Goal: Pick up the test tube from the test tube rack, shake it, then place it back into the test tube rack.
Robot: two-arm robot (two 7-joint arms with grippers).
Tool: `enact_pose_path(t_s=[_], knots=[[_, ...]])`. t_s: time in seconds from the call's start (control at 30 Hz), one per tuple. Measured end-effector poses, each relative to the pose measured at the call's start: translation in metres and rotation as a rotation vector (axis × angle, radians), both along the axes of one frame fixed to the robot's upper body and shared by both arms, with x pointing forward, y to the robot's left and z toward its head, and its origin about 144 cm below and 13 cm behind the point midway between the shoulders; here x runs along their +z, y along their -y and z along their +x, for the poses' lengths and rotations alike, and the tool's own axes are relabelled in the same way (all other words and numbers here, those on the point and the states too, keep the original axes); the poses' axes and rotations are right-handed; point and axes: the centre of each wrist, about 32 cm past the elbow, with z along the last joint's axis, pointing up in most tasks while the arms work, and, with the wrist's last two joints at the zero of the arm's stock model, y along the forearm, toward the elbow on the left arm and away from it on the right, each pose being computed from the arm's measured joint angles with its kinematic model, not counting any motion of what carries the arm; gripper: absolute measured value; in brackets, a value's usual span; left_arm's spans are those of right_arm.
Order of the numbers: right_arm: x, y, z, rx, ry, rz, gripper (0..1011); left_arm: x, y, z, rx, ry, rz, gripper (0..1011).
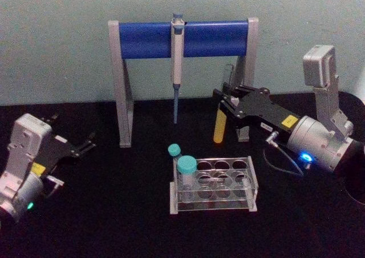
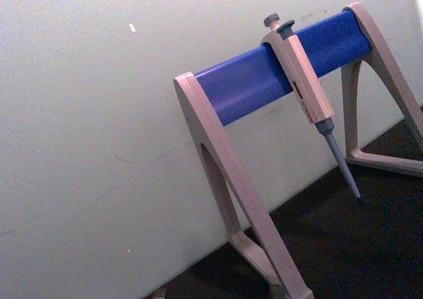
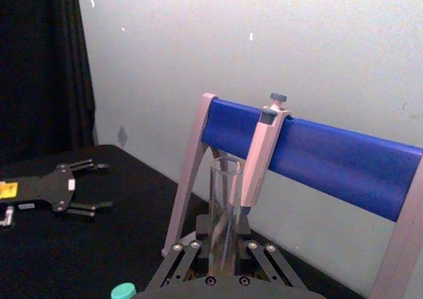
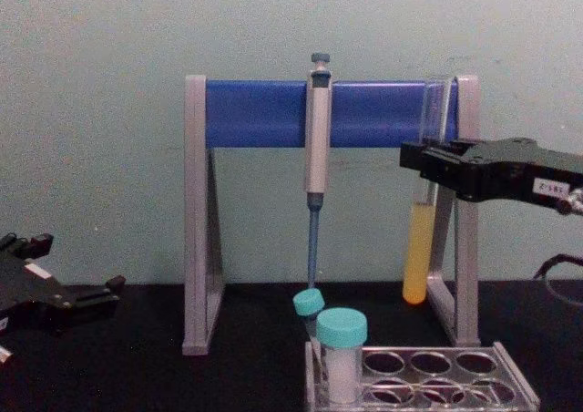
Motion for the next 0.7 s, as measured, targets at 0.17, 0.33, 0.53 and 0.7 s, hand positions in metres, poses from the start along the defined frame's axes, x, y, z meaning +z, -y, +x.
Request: enact_pose_path(t_s=[0.17, 0.33, 0.53, 0.7], knots=[[0.002, 0.003, -0.007, 0.013, -0.005, 0.007, 232, 0.000, 0.000, 0.000, 0.000, 0.000, 0.000, 1010], [0.004, 0.007, -0.018, 0.029, -0.011, 0.006, 232, 0.000, 0.000, 0.000, 0.000, 0.000, 0.000, 1010], [0.002, 0.012, -0.031, 0.037, -0.039, -0.008, 232, 0.000, 0.000, 0.000, 0.000, 0.000, 0.000, 1009], [-0.002, 0.014, -0.035, 0.028, -0.063, -0.014, 232, 0.000, 0.000, 0.000, 0.000, 0.000, 0.000, 1010]])
